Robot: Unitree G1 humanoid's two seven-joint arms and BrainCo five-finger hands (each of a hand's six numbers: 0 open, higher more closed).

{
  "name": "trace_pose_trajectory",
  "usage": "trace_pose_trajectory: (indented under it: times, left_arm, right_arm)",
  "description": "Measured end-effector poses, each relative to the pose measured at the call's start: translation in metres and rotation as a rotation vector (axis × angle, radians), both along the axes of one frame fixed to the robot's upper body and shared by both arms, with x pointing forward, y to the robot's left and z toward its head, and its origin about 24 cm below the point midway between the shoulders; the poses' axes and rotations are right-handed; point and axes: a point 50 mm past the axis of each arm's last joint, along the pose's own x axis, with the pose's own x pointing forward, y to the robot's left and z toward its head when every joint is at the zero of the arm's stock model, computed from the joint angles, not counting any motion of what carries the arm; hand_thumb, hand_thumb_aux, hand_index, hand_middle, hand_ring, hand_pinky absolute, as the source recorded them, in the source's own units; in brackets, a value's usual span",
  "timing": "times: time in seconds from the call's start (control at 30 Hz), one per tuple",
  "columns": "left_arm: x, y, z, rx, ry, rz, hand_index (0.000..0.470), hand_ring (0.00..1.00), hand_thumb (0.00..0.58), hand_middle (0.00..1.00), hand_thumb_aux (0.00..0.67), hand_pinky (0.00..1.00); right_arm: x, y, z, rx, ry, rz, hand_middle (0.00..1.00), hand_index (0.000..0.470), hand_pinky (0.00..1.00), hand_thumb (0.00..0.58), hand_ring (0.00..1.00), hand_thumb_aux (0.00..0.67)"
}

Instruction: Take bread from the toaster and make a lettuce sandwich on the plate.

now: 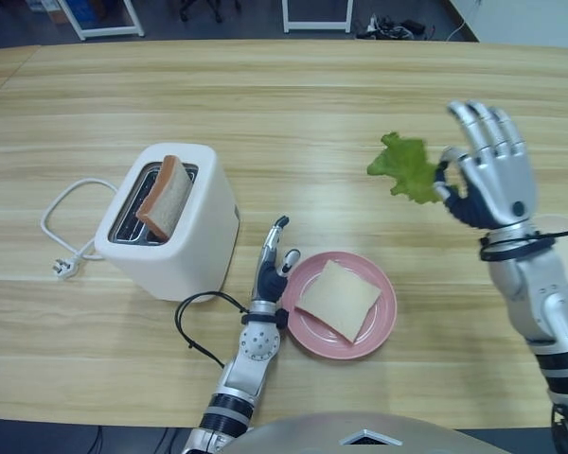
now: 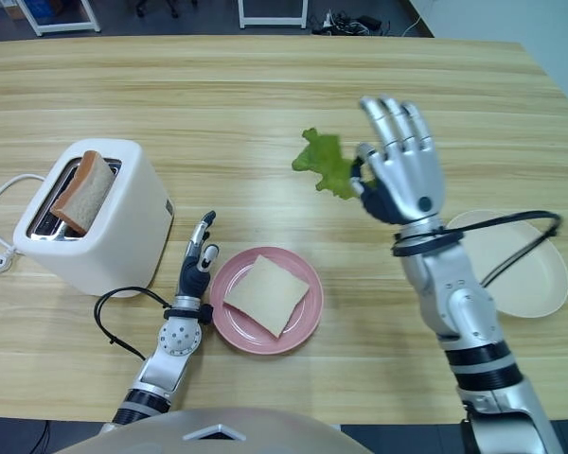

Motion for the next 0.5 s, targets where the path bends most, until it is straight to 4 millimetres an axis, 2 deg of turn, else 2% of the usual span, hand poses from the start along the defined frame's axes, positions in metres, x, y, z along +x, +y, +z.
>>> trace_pose_trajectory:
  times: [0.13,0.3,0.4,0.5]
  left_arm:
    - [0.0,0.0,-0.001,-0.003,0.0,0.001,0.0,0.0,0.0,0.0,0.0,0.0]
    - [-0.001,-0.001,-0.002,-0.006,0.002,0.0,0.0,0.0,0.0,0.0,0.0,0.0]
    - [-0.001,0.0,-0.003,-0.004,0.006,0.002,0.0,0.0,0.0,0.0,0.0,0.0]
    - [-0.002,0.0,-0.005,-0.001,0.012,0.003,0.0,0.0,0.0,0.0,0.0,0.0]
  right_arm:
    - [-0.007,0.033,-0.045,-0.029,0.156,0.119,0.0,0.47,0.0,0.58,0.0,0.67]
    - [-0.029,0.054,-0.087,-0.044,0.318,0.2,0.0,0.47,0.0,0.58,0.0,0.67]
    - [-0.043,0.061,-0.095,-0.042,0.36,0.243,0.0,0.47,0.0,0.58,0.0,0.67]
    - [-0.052,0.062,-0.091,-0.036,0.359,0.26,0.0,0.47,0.0,0.58,0.0,0.67]
